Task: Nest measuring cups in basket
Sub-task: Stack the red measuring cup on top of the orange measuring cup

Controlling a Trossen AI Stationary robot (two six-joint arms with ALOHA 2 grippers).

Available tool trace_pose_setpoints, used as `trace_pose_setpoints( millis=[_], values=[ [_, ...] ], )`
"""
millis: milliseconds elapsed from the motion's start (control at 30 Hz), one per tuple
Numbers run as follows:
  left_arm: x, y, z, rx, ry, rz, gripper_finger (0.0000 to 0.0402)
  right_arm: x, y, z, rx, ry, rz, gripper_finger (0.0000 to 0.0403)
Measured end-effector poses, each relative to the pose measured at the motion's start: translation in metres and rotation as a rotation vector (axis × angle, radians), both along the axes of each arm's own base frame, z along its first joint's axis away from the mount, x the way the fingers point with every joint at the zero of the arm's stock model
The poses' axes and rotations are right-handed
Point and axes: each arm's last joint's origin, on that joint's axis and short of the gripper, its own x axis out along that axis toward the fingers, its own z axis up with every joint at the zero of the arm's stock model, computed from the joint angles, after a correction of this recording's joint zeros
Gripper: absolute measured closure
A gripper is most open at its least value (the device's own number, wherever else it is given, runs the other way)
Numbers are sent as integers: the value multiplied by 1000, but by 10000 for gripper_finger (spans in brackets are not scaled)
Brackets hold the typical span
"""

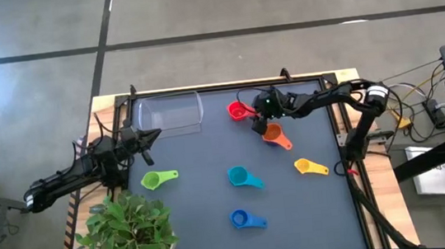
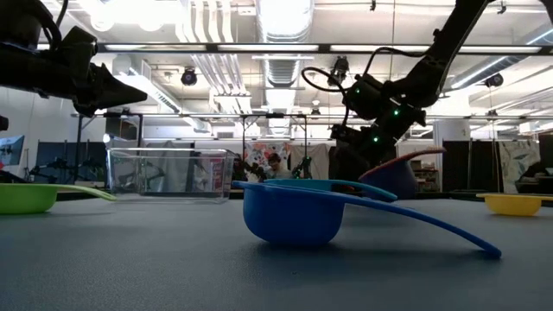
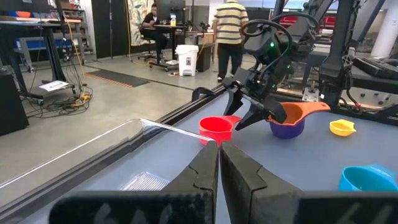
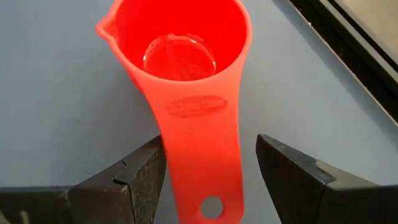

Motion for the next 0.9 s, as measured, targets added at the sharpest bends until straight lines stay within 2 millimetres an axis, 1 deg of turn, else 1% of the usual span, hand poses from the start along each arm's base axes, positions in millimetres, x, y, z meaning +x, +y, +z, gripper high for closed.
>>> trace_pose_setpoints(
  millis=[100,200,467,667,800,900],
  values=[
    [0,0,0,0,0,0,402,-1,-2,1,-12,-2,3,192],
    [0,0,0,0,0,0,402,-2,-2,6,-27,-16,5,221],
    [0,0,0,0,0,0,402,-4,-1,20,-51,-50,7,324],
    [0,0,0,0,0,0,402,-7,2,28,-32,-63,10,387],
    [0,0,0,0,0,0,402,-10,4,37,-27,-84,1,393],
    [0,0,0,0,0,0,402,-12,9,49,-35,-109,5,394]
  ],
)
